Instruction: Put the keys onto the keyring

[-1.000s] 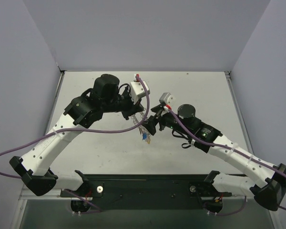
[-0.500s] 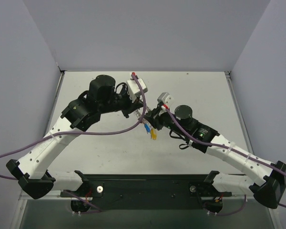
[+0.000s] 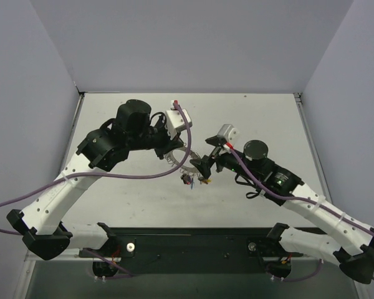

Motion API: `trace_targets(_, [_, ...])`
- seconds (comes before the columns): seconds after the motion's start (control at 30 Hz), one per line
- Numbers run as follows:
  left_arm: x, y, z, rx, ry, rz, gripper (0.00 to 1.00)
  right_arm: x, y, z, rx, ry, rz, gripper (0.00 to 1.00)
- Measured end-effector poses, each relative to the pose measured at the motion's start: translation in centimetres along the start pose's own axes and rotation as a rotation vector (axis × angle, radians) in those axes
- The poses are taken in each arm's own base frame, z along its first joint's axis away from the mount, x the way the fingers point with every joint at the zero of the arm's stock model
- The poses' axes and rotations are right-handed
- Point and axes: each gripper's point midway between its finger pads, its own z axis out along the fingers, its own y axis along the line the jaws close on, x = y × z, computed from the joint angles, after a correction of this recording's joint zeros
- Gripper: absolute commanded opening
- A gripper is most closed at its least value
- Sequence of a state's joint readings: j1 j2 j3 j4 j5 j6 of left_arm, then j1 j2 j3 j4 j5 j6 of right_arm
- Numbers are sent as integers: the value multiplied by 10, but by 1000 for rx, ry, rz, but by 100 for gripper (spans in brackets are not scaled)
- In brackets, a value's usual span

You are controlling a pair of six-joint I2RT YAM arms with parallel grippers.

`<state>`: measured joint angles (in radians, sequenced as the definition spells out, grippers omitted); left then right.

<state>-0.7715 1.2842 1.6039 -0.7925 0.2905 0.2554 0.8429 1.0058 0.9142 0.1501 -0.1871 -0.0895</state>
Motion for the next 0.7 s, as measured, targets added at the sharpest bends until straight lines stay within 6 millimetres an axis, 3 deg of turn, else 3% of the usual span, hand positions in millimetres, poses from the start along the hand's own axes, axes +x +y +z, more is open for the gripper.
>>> trace_targets(0.13, [3, -10, -5, 58, 16, 19, 0, -30, 7, -28, -49, -101, -55, 90])
trace_targets(0.33, [6, -34, -8, 197, 15, 49, 0, -63, 25, -46, -183, -190, -86, 70])
trace_targets(0.47, [4, -47, -11, 275, -2, 64, 0, -62, 39, -42, -283, -172, -74, 58])
trace_targets(0.7, [0, -59, -14, 343, -28, 66, 0, -45, 60, -30, -418, -101, -31, 45])
